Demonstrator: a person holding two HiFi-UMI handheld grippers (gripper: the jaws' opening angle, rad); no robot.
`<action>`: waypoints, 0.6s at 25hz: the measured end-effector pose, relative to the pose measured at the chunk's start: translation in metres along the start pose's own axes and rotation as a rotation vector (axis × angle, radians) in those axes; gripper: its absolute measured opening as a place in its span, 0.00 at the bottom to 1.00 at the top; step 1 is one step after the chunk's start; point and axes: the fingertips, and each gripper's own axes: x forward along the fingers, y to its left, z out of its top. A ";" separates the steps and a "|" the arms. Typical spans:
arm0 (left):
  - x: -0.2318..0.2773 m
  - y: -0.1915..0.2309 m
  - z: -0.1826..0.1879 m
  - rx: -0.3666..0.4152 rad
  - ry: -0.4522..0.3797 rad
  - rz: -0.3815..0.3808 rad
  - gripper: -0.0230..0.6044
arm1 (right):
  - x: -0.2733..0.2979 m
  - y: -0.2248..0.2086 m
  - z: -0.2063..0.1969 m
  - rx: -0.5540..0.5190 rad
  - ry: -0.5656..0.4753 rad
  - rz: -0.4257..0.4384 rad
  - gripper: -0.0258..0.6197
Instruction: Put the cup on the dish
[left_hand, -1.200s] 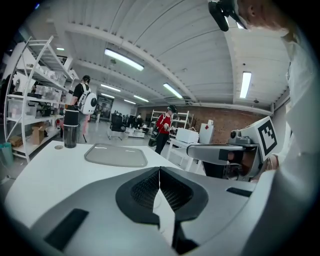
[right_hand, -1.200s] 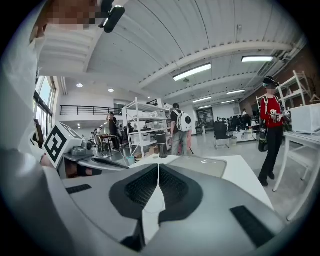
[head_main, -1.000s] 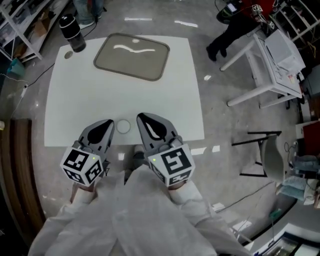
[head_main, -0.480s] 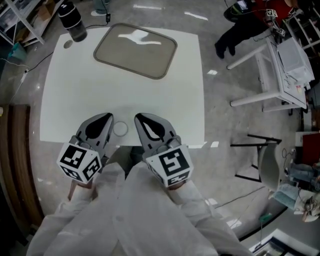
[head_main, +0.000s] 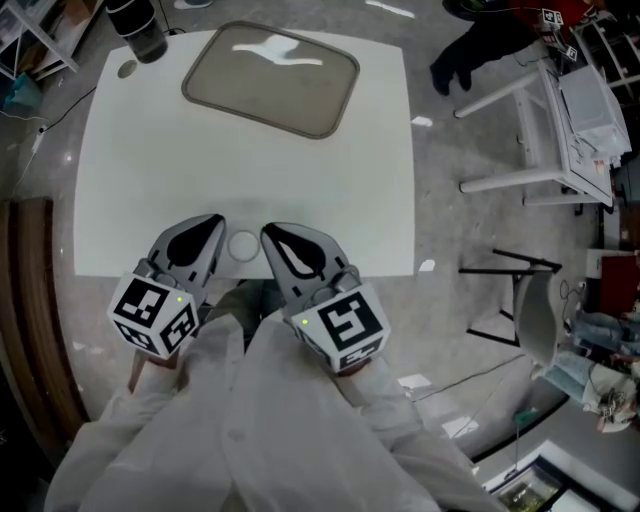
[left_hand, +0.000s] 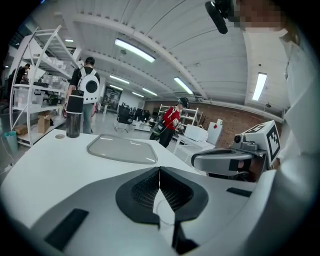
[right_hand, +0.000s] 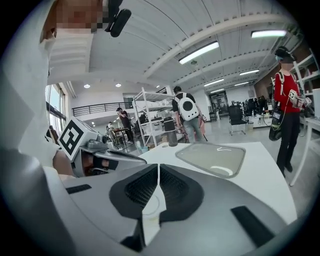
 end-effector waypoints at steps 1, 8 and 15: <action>0.000 -0.001 -0.001 0.001 0.001 -0.005 0.05 | -0.001 0.001 -0.002 0.000 0.001 0.002 0.06; 0.000 0.009 -0.012 -0.013 0.030 -0.011 0.05 | -0.001 0.007 -0.010 -0.052 -0.001 0.057 0.06; -0.001 0.020 -0.036 -0.053 0.081 -0.008 0.05 | 0.004 0.006 -0.043 -0.134 0.117 0.038 0.07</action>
